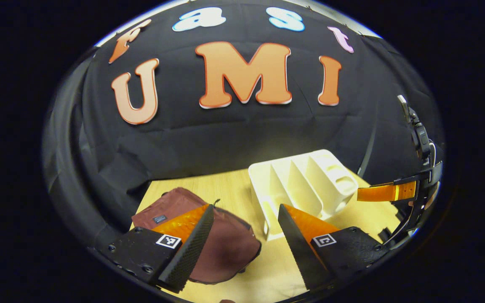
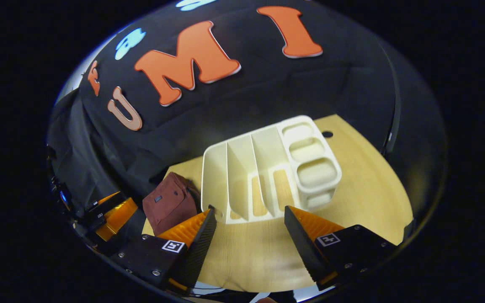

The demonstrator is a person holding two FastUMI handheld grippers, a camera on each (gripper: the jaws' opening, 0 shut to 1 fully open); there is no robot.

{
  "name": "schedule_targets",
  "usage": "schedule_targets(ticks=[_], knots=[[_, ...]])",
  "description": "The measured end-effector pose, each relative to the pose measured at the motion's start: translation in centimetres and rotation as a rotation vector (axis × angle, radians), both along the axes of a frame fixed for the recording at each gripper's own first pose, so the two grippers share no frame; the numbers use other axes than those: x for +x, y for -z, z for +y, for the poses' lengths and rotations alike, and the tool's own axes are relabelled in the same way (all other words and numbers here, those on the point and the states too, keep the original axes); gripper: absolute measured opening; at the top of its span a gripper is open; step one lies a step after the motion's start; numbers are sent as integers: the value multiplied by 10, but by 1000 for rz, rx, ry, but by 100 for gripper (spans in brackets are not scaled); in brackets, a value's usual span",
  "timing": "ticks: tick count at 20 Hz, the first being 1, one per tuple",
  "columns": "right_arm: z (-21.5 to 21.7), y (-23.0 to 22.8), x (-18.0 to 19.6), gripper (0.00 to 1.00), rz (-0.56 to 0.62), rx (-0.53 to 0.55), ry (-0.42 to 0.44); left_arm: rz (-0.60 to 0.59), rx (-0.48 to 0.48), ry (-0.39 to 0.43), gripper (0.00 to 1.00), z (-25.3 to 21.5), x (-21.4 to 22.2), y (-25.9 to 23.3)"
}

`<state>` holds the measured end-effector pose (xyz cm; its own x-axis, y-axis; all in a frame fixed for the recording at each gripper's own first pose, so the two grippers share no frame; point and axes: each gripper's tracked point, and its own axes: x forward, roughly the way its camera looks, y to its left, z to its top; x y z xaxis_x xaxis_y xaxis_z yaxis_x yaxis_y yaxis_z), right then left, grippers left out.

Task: Open the schoolbag, grab two books from the bookshelf and put them into the schoolbag.

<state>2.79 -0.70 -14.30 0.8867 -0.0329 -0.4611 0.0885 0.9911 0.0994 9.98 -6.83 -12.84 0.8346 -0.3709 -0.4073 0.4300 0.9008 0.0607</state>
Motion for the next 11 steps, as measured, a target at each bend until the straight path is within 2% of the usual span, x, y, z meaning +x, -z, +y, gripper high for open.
schedule_targets(ticks=[2, 3, 4, 6, 11], knots=[[-12, -34, 1, 97, -111, -62, -4, -81, -50, -40, 96, -7, 3, -28], [-14, -52, -1, 97, -166, -87, -3, -104, -76, -51, 100, -12, 5, -38], [-19, -67, -6, 97, -216, -109, 3, -122, -104, -62, 96, -19, 7, -45], [-28, -89, -8, 97, -311, -148, 25, -180, -156, -95, 97, -21, 6, -66], [-44, -120, -14, 97, -431, -181, 51, -253, -225, -131, 99, -30, 1, -86]])
